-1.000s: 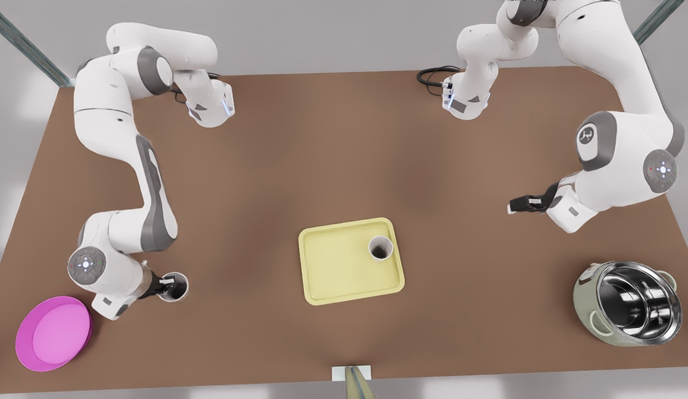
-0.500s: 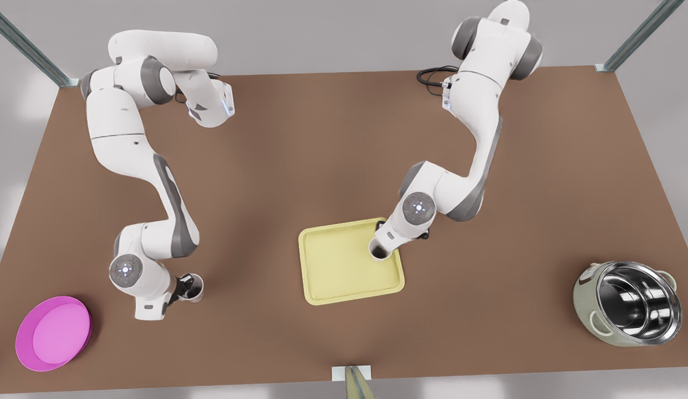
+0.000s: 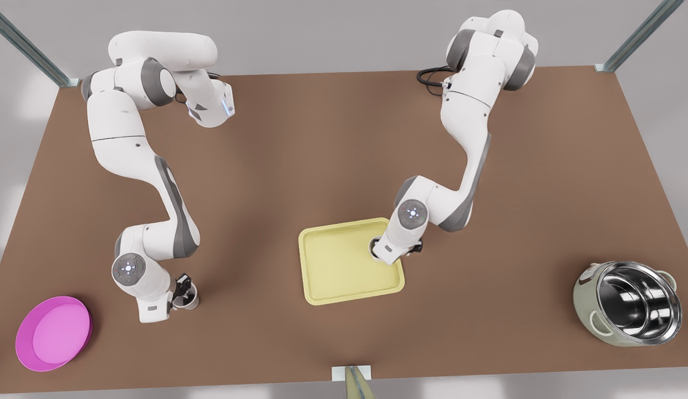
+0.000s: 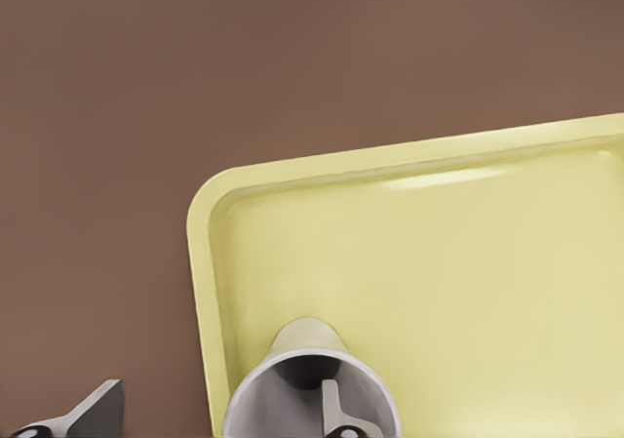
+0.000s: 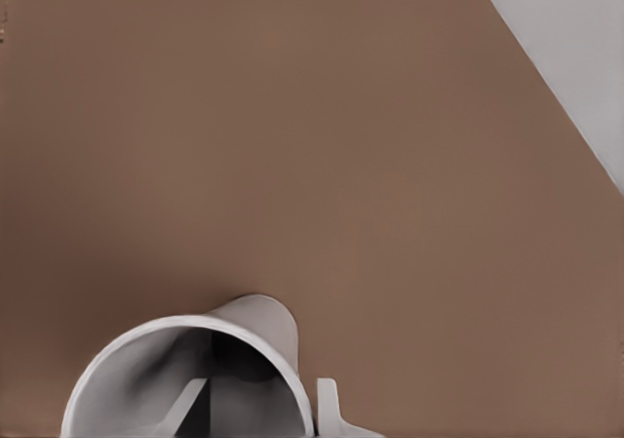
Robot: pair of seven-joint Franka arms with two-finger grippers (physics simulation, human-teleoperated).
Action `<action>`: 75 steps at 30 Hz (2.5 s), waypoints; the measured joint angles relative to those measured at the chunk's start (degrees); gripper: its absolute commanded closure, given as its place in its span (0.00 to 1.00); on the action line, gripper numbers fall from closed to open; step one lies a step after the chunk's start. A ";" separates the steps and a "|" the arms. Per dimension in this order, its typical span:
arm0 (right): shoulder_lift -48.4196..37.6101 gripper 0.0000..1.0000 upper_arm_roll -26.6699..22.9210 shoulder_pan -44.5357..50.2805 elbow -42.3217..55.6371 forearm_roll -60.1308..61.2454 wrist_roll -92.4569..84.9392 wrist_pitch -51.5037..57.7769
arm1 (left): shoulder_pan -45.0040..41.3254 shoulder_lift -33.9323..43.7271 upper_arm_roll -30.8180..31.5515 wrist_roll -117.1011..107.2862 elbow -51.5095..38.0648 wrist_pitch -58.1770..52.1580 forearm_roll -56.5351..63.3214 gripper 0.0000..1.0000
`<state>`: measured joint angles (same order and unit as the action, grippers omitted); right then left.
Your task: Use the left arm to pick up the white IKEA cup from the tray and place it on the middle-left position; use the right arm to pick up the white IKEA cup from the tray and place it on the middle-right position
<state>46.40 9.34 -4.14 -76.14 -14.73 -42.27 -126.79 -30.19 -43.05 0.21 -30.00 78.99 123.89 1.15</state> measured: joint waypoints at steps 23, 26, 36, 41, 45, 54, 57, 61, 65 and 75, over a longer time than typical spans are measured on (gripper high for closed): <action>-40.55 0.00 0.53 -3.33 -8.86 10.05 15.75 27.11 | 0.88 0.53 0.05 -5.82 0.92 2.26 0.83 0.91; -41.78 0.00 -5.01 1.28 -9.08 10.28 19.01 28.93 | 5.52 2.61 -0.02 -4.78 -0.19 -1.49 0.86 0.90; -41.48 0.00 -7.15 2.83 -9.04 12.75 26.78 32.94 | 26.10 4.27 -0.36 9.58 5.63 -0.01 -1.32 0.90; -41.01 0.00 -7.16 2.74 -8.82 13.12 29.22 33.51 | 27.18 4.08 -0.70 16.28 6.66 6.24 -0.62 0.90; -40.50 0.00 -7.15 2.88 -8.62 12.94 30.68 33.52 | 27.21 2.91 -0.75 20.25 7.12 11.18 0.61 0.90; -39.85 0.00 -7.12 1.30 -7.14 12.63 33.07 33.27 | 27.15 0.46 -0.76 26.23 6.66 15.39 1.09 0.90; -39.84 0.00 -7.05 1.58 -7.12 12.60 33.70 33.22 | 27.19 -0.29 -0.76 27.60 6.66 15.88 0.94 0.88; -39.83 0.00 -7.05 1.81 -7.12 12.59 34.37 33.19 | 27.19 -0.51 -0.69 31.34 6.63 16.14 -1.55 0.00; -39.84 0.00 -7.06 1.67 -7.12 12.58 34.92 33.18 | 27.29 0.18 -0.75 37.15 6.01 15.43 -4.01 0.00; -39.80 0.00 -7.07 1.62 -7.12 12.66 35.89 33.16 | 25.22 34.68 0.90 34.11 13.47 -15.19 -4.08 0.00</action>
<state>6.61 2.27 -2.52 -83.26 -2.07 -6.38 -93.63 -4.96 -8.37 1.11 4.11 92.46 108.70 -2.93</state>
